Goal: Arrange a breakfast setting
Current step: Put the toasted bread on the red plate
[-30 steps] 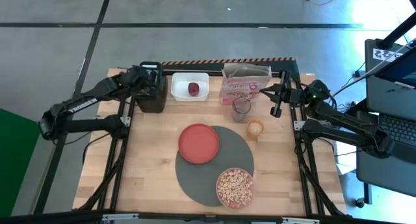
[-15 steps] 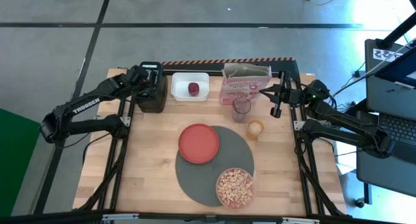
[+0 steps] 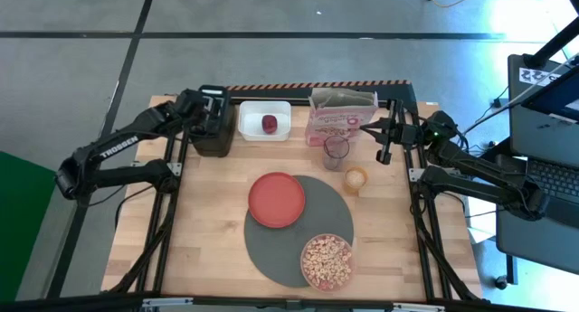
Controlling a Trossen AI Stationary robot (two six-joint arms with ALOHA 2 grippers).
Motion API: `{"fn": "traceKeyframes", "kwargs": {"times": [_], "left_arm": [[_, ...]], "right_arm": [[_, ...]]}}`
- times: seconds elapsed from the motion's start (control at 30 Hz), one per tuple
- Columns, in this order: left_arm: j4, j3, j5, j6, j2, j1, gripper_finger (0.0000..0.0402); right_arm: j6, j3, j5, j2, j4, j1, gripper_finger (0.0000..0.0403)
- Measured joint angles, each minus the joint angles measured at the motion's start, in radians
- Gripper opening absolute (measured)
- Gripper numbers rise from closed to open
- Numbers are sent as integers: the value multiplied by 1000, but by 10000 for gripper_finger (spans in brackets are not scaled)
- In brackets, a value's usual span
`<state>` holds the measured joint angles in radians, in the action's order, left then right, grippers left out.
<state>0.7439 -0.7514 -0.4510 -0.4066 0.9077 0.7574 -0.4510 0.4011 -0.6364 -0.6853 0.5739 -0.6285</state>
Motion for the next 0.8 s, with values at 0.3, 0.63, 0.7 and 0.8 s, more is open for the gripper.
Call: {"fn": "traceKeyframes", "kwargs": {"times": [0.3, 0.63, 0.7, 0.8], "left_arm": [[7, -136, -109, 45, -25, -67, 17], [-39, -211, -110, -10, -29, -394, 16], [-78, -211, -56, -25, -13, -474, 16], [-162, -211, 18, -30, 36, -588, 16]], "right_arm": [[-9, 0, 1, 0, -17, 0, 14], [-52, 0, 59, 0, -103, 0, 14], [-52, 0, 60, 0, -109, 0, 14], [-52, 0, 60, 0, -109, 0, 14]]}}
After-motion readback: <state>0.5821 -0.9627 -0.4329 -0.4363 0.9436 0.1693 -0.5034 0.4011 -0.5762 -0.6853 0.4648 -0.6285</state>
